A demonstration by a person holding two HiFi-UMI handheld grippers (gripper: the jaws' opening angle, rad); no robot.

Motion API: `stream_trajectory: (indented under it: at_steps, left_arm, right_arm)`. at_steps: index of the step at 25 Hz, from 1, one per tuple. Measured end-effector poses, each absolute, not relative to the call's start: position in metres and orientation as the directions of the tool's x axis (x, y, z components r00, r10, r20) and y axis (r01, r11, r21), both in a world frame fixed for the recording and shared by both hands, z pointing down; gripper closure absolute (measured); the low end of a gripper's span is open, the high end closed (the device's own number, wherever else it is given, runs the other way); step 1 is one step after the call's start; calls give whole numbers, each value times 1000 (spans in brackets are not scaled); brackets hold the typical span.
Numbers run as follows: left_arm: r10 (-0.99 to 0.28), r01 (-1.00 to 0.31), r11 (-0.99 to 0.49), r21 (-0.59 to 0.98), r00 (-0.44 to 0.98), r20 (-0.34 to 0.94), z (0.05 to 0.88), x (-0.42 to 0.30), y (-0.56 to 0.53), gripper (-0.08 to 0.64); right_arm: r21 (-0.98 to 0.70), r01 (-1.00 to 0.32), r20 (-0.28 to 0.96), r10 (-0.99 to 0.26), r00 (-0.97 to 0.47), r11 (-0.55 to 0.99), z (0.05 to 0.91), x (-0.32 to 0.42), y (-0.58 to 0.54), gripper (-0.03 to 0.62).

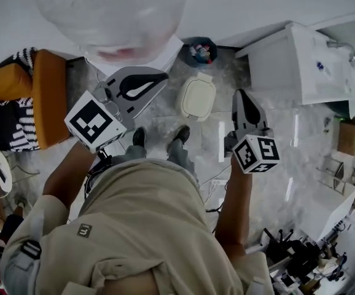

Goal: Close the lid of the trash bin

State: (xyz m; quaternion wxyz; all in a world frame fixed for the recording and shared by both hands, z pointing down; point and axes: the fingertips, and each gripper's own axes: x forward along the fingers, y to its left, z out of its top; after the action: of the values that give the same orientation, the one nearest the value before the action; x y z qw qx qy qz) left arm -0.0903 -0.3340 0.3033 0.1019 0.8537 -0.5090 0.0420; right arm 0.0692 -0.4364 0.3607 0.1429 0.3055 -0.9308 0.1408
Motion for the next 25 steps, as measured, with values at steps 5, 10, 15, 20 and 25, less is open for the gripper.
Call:
stream_trajectory:
  at_steps: [5, 10, 15, 20, 25]
  left_arm:
    - [-850, -861, -506, 53, 508, 137, 264, -79, -312, 545]
    - [-839, -843, -537, -5, 534, 105, 232, -66, -290, 545]
    - [-822, -824, -566, -32, 561, 96, 222, -49, -271, 545]
    - [-800, -802, -596, -31, 591, 105, 224, -40, -261, 545]
    - [-792, -794, -607, -30, 601, 113, 226, -40, -249, 545]
  right_arm:
    - [-117, -625, 196, -599, -776, 772, 271, 90, -406, 568]
    - [-1, -653, 114, -648, -753, 758, 214, 115, -374, 569]
    - [21, -680, 73, -679, -730, 733, 191, 137, -346, 569]
    - [-3, -713, 65, -711, -700, 701, 187, 155, -332, 569]
    - [-7, -726, 67, -724, -686, 687, 189, 158, -318, 569]
